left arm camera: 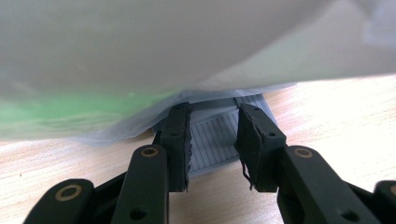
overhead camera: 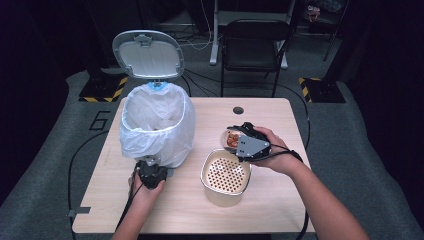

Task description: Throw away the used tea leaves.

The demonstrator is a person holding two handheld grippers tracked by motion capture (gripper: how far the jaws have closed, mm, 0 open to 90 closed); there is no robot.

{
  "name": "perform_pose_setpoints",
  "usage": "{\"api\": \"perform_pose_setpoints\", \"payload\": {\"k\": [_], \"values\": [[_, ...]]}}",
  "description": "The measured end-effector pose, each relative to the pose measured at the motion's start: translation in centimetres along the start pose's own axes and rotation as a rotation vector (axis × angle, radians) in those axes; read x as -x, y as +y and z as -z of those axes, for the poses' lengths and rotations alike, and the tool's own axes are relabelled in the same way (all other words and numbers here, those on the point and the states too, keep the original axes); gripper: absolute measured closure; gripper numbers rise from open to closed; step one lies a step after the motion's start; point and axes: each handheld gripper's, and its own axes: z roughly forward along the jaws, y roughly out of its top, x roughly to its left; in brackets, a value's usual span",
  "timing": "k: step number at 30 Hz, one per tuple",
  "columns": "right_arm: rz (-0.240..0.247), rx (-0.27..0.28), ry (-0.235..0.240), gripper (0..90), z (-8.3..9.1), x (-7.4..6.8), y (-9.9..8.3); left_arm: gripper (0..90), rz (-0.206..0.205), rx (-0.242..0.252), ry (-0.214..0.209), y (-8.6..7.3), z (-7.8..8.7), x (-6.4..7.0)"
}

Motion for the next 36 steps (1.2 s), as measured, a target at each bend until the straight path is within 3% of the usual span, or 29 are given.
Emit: {"api": "perform_pose_setpoints", "payload": {"k": [1, 2, 5, 7, 17, 24, 36], "values": [[0.012, -0.002, -0.007, 35.2, 0.0, -0.1, 0.0, 64.9, 0.022, 0.001, -0.013, 0.0, 0.0, 0.2], [0.018, -0.008, -0.009, 35.2, 0.0, -0.2, 0.0, 64.9, 0.000, 0.000, 0.000, 0.0, 0.0, 0.0], [0.074, -0.026, -0.039, 35.1, 0.1, -0.5, 0.2, 64.9, 0.021, 0.000, -0.012, 0.0, 0.0, 0.2], [0.104, -0.040, -0.046, 34.9, 0.1, -0.9, 0.3, 64.9, 0.008, -0.001, -0.010, 0.0, 0.0, 0.1], [0.365, -0.139, -0.073, 34.7, -0.2, -2.3, 1.2, 64.9, 0.018, 0.005, 0.000, -0.1, 0.0, 0.1], [0.501, -0.186, -0.090, 34.8, -0.4, -3.1, 1.8, 64.9, 0.014, 0.005, 0.004, -0.1, 0.0, 0.1], [0.809, -0.275, -0.154, 34.9, -1.0, -4.8, 1.5, 64.9, 0.011, -0.001, 0.000, -0.1, 0.1, 0.1]]}}
